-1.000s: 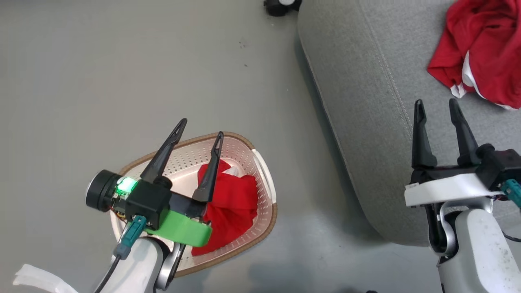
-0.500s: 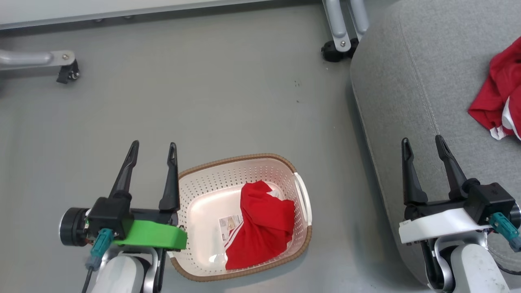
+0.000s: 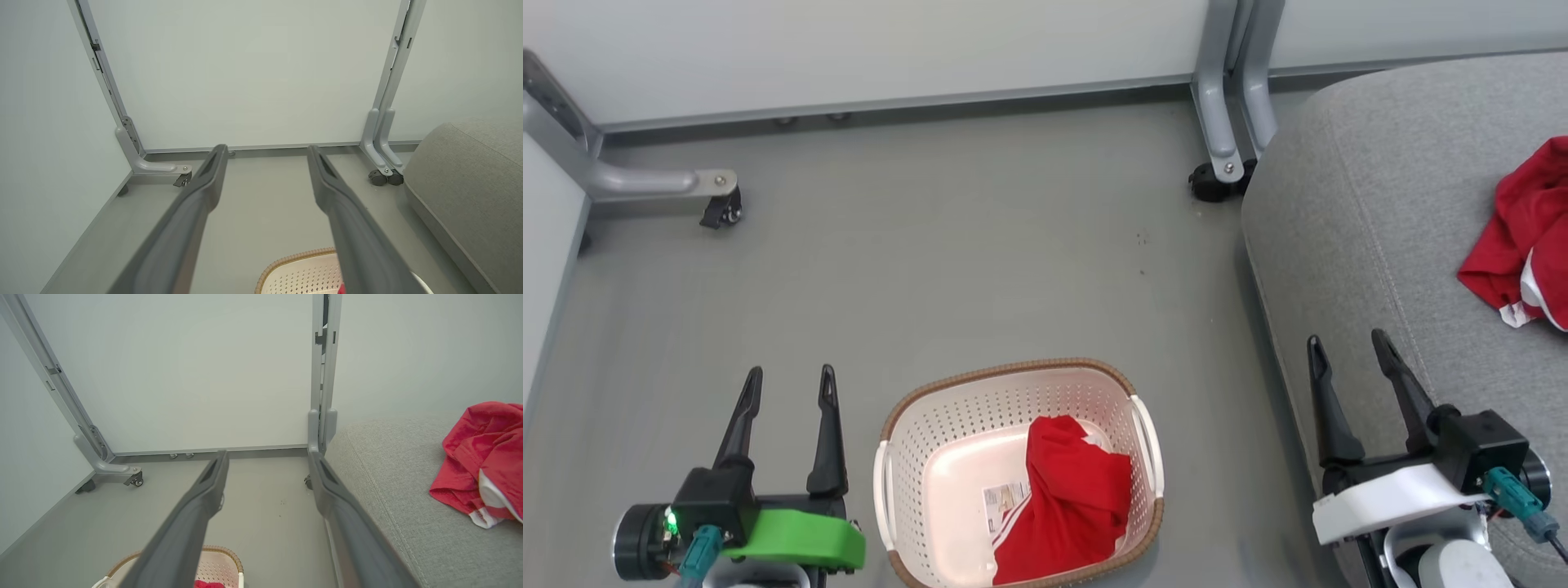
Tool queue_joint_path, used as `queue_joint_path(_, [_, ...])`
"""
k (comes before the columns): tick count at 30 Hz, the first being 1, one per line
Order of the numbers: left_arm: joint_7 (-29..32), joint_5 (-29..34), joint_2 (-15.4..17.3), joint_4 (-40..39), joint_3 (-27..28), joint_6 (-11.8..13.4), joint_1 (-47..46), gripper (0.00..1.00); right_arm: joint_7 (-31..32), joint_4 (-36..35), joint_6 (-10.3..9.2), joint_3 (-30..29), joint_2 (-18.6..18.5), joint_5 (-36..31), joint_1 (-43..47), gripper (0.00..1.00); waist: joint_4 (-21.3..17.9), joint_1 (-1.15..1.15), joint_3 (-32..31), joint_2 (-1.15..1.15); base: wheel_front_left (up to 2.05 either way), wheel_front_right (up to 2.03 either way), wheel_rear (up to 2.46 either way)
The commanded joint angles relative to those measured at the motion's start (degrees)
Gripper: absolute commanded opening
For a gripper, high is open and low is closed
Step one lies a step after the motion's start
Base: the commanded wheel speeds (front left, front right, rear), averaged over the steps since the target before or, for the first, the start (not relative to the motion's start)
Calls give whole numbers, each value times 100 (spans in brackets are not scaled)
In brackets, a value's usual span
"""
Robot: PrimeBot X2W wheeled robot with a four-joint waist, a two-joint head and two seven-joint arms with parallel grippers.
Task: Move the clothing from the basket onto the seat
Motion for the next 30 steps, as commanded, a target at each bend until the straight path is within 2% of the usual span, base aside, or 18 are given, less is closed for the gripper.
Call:
queue_joint_path(1, [-18, 93, -29, 10, 59, -49, 127, 100, 35, -20, 0, 15, -16, 28, 131, 100, -44, 1, -172, 0, 0, 0, 0])
queue_joint_path(17, [-18, 291, -294, 130, 488, -303, 588, 100, 363, -275, 0, 36, -15, -58, 645, 100, -83, 1, -509, 0, 0, 0, 0])
queue_joint_path(30, [-18, 432, -431, 286, 700, -471, 574, 100, 441, -385, 0, 95, -14, -8, 642, 100, -85, 1, -509, 0, 0, 0, 0])
